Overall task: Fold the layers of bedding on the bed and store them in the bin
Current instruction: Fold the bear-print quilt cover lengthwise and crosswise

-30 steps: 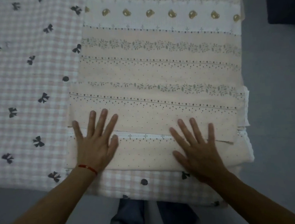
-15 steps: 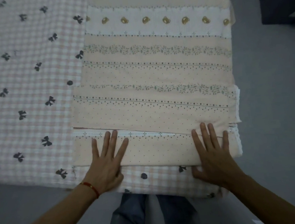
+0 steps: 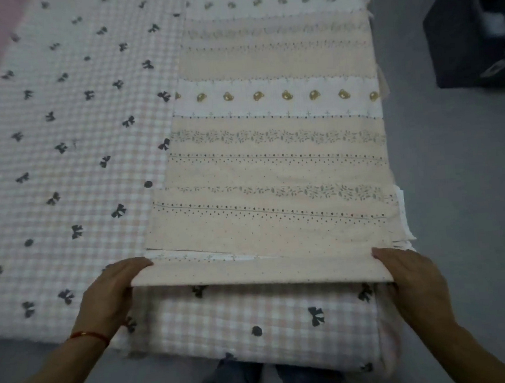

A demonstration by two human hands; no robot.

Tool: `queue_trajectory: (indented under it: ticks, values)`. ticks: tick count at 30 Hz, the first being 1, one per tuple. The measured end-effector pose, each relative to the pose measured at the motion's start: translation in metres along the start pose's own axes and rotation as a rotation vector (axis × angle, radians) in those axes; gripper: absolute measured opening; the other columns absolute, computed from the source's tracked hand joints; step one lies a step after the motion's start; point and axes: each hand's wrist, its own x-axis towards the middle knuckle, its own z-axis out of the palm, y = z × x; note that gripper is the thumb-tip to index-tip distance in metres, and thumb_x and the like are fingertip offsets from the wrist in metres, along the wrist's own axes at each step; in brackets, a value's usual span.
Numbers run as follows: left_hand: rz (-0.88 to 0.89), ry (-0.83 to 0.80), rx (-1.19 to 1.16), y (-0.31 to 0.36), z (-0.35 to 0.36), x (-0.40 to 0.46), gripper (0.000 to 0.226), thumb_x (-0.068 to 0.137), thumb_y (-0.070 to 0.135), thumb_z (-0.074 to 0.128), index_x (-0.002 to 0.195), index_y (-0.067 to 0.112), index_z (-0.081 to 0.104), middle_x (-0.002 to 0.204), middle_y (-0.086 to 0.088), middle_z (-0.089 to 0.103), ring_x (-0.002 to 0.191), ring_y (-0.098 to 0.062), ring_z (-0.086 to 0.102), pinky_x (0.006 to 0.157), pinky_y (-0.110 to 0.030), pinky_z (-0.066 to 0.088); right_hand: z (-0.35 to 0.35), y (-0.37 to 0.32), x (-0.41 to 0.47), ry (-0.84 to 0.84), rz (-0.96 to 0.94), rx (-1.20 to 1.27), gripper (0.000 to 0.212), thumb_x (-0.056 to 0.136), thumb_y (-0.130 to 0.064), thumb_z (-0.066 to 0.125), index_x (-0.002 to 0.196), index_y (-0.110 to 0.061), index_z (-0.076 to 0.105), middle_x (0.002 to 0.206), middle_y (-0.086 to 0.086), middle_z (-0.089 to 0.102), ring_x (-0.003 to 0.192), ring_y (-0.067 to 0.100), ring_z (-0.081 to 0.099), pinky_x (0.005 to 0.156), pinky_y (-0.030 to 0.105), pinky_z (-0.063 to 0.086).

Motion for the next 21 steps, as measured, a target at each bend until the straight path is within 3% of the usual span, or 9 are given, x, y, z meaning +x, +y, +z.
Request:
queue_trajectory:
  ticks: [2,4,6,9,11,13,15,19,21]
  values:
    - [0.001,0.092,-0.088,0.007,-0.027,0.014,0.06,0.069,-0.03,0.065,0.114,0.009,0.073,0.115,-0.012,0.072,0.102,-0.038,0.068,0.093,-0.038,0.053,-0.023,-0.002,0.026,0.057,0.052,0.017,0.045,0.085,-0.028,0.048,0.106,-0.001,0.077,0.105,0.018,0.076,0.091,0.039,0.073,0.09,0.042,0.045]
    - [-0.083,0.178,-0.23,0.017,-0.047,0.032,0.053,0.079,-0.022,0.063,0.116,0.016,0.071,0.112,-0.005,0.071,0.093,-0.032,0.069,0.083,-0.034,0.056,-0.04,-0.002,0.053,0.09,0.137,0.024,0.044,0.084,-0.031,0.047,0.105,-0.006,0.077,0.103,0.015,0.076,0.084,0.04,0.071,0.078,0.044,0.052]
    - [-0.146,0.253,-0.337,0.03,-0.064,0.059,0.046,0.089,-0.014,0.059,0.113,0.025,0.069,0.109,0.0,0.071,0.088,-0.022,0.065,0.08,-0.026,0.055,-0.056,0.002,0.088,0.125,0.212,0.032,0.036,0.083,-0.023,0.054,0.107,-0.008,0.076,0.106,0.013,0.076,0.081,0.04,0.069,0.07,0.046,0.056]
    - [-0.171,0.333,-0.438,0.048,-0.086,0.117,0.035,0.095,-0.007,0.052,0.106,0.021,0.069,0.101,-0.001,0.069,0.086,-0.009,0.058,0.073,-0.005,0.045,-0.072,0.012,0.15,0.158,0.256,0.018,0.027,0.082,-0.004,0.072,0.108,-0.01,0.075,0.105,0.014,0.075,0.082,0.042,0.068,0.07,0.049,0.057]
    - [-0.192,0.36,-0.516,0.055,-0.093,0.164,0.031,0.096,-0.004,0.051,0.105,0.02,0.068,0.1,-0.002,0.068,0.083,-0.011,0.059,0.073,-0.015,0.049,-0.077,0.02,0.195,0.15,0.265,0.014,0.03,0.078,0.001,0.074,0.105,-0.014,0.074,0.1,0.013,0.074,0.08,0.04,0.066,0.068,0.045,0.055]
    - [-0.254,0.383,-0.586,0.057,-0.094,0.213,0.029,0.094,-0.001,0.052,0.104,0.021,0.069,0.104,-0.004,0.069,0.096,-0.019,0.062,0.084,-0.036,0.053,-0.076,0.023,0.238,0.12,0.285,0.029,0.025,0.08,-0.004,0.074,0.101,-0.018,0.072,0.094,0.01,0.073,0.079,0.035,0.064,0.066,0.039,0.05]
    - [-0.337,0.402,-0.598,0.056,-0.09,0.258,0.026,0.093,0.004,0.053,0.102,0.022,0.069,0.101,-0.005,0.07,0.101,-0.03,0.064,0.087,-0.045,0.054,-0.067,0.029,0.277,0.092,0.317,0.043,0.017,0.084,-0.011,0.072,0.098,-0.02,0.071,0.09,0.009,0.071,0.079,0.034,0.063,0.065,0.035,0.044]
    - [-0.442,0.384,-0.628,0.057,-0.06,0.351,0.015,0.096,0.014,0.057,0.102,0.017,0.07,0.094,-0.006,0.069,0.096,-0.032,0.067,0.088,-0.042,0.055,-0.025,0.048,0.35,0.026,0.336,-0.005,0.002,0.09,-0.016,0.066,0.089,-0.016,0.064,0.081,0.01,0.065,0.074,0.034,0.059,0.061,0.037,0.046]
    - [-0.465,0.369,-0.608,0.055,-0.029,0.399,0.017,0.097,0.017,0.059,0.107,0.015,0.072,0.097,-0.007,0.071,0.096,-0.03,0.066,0.088,-0.037,0.053,0.018,0.068,0.381,-0.031,0.352,-0.04,0.015,0.092,-0.014,0.062,0.079,-0.015,0.055,0.075,0.009,0.059,0.069,0.031,0.055,0.056,0.034,0.04]
